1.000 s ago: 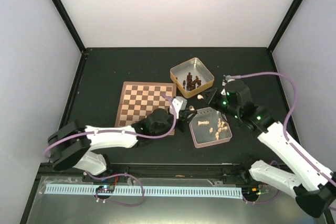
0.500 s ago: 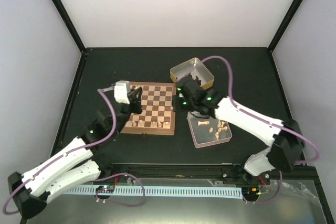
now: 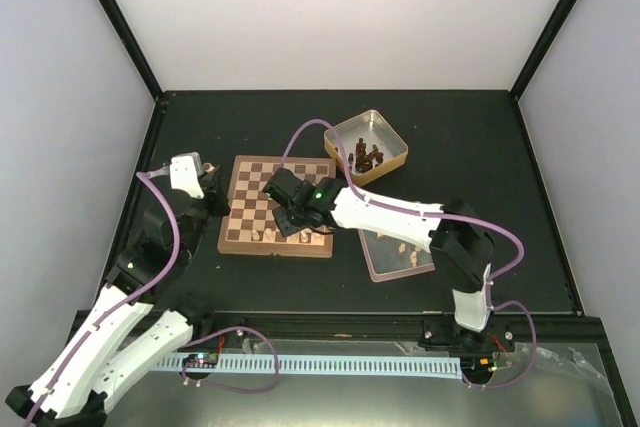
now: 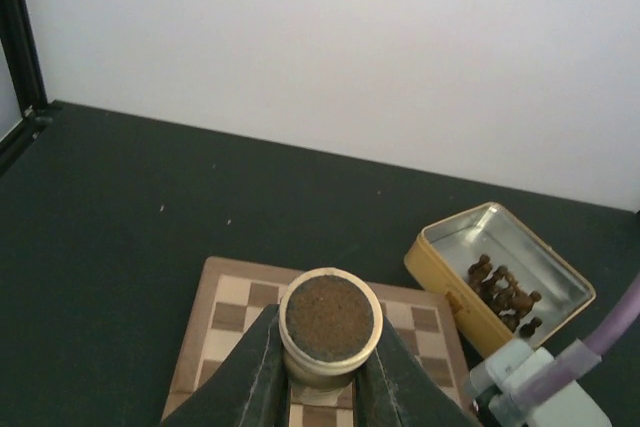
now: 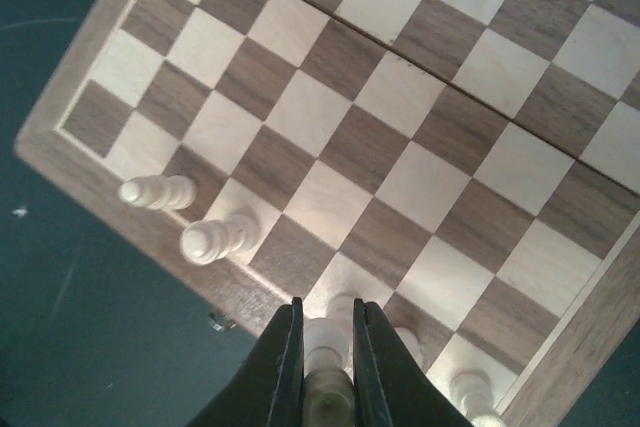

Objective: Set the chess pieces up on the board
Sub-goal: Place the chess piece on the chessboard.

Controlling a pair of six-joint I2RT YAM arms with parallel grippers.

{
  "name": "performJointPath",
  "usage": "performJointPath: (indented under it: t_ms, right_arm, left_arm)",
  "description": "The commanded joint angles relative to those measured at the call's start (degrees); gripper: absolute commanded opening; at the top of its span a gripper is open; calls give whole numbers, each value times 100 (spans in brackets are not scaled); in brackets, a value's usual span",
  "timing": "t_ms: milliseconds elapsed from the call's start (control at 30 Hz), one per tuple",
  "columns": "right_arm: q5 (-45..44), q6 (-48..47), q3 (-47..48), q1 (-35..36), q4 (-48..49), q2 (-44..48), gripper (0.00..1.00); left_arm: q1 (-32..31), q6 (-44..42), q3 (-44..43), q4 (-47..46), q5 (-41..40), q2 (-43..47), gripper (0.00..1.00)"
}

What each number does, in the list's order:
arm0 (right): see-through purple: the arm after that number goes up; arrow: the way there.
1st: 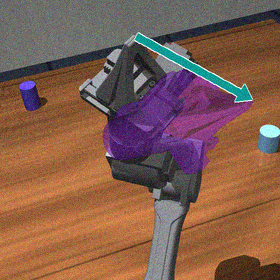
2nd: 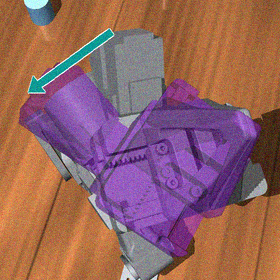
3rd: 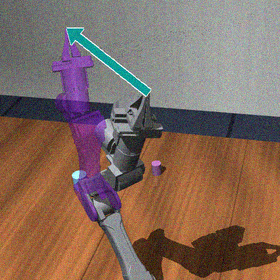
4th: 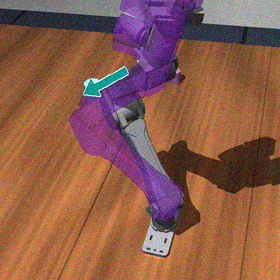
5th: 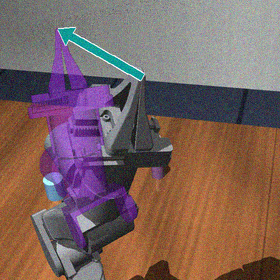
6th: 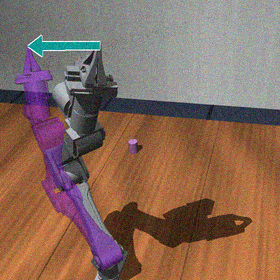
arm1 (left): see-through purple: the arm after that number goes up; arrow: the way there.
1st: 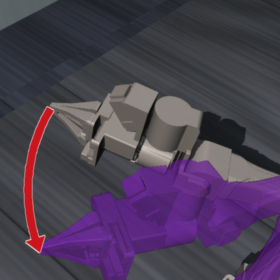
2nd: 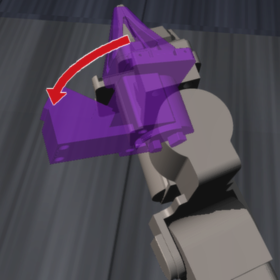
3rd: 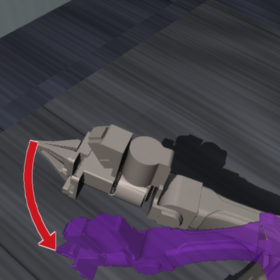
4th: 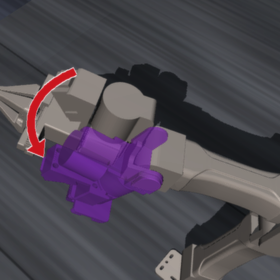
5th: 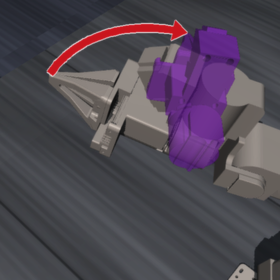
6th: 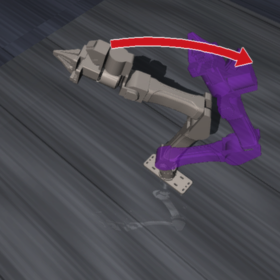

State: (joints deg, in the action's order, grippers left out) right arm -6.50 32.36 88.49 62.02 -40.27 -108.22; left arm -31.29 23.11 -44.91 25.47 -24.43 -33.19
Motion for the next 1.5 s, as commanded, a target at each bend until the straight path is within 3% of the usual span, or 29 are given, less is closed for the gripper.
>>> performJointPath:
  t_ms: [0,567,1067,1467]
  right_arm:
    - [-596,-121,352,-5,-245,-251,7]
    - [-699,-322,1098,-40,-524,-1001,7]
    - [-625,-1229,3248,556,-462,-2239,9]
    - [-709,-1864,3966,918,-171,-3113,11]
  left_arm:
    - [201,-7,-165,508,290,78,2]
    - [538,111,-118,511,766,-64,1]
    - [589,-79,-1009,1084,-853,1134,2]
    - [589,-386,-1370,932,-810,1594,2]
